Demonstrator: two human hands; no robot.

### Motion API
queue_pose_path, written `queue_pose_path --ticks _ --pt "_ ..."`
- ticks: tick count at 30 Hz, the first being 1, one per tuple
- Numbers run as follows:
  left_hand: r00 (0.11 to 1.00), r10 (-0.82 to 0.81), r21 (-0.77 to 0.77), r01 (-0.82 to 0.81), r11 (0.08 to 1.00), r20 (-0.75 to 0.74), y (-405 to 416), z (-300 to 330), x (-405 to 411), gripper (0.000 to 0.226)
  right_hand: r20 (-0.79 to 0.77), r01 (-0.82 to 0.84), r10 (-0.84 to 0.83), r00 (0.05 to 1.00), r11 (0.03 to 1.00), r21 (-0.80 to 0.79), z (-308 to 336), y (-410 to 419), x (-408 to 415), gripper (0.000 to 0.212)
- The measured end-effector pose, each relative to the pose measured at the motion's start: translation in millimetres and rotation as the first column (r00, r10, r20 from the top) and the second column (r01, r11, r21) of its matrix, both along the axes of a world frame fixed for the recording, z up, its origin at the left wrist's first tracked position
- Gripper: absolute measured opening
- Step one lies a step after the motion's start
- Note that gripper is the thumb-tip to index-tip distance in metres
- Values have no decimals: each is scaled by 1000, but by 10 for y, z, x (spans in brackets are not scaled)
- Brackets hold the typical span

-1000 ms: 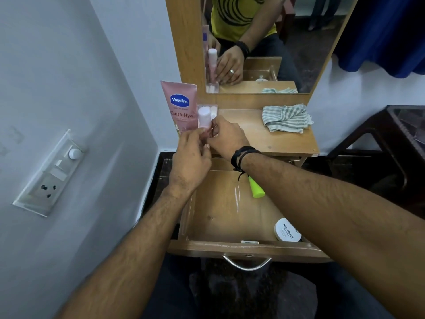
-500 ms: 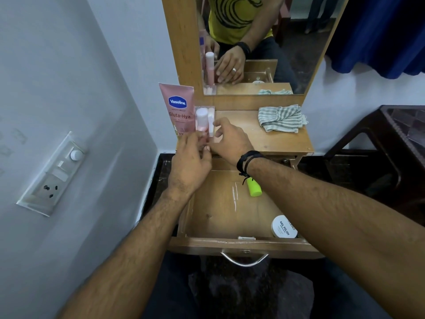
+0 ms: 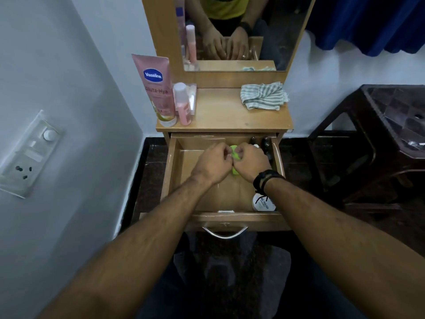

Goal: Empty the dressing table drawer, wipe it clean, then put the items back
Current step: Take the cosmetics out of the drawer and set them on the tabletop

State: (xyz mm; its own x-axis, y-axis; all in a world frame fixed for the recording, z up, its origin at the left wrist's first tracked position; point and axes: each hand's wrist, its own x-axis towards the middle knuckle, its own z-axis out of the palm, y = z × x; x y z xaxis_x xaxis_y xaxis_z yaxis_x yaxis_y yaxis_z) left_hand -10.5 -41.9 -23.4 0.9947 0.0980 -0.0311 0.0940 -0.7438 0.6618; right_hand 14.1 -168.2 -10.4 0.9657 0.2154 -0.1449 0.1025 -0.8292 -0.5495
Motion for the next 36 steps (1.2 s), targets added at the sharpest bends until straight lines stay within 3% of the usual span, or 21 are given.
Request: queue_pose_path --ticks 10,18,29,36 --pt "992 -25 -6 24 1000 -127 -56 -279 66 18 -26 -145 142 989 978 -150 -123 7 -6 35" --pt "969 -57 3 60 998 -242 -121 -365 106 42 -23 -126 124 992 970 -209 -179 -2 -36 39" --pt "964 19 112 12 994 -267 -195 -361 90 31 -40 -134 129 991 974 -180 -228 0 -52 38" --pt "957 102 68 -86 994 -271 -135 -318 65 48 -64 -138 131 989 984 -117 -237 -62 -97 46"
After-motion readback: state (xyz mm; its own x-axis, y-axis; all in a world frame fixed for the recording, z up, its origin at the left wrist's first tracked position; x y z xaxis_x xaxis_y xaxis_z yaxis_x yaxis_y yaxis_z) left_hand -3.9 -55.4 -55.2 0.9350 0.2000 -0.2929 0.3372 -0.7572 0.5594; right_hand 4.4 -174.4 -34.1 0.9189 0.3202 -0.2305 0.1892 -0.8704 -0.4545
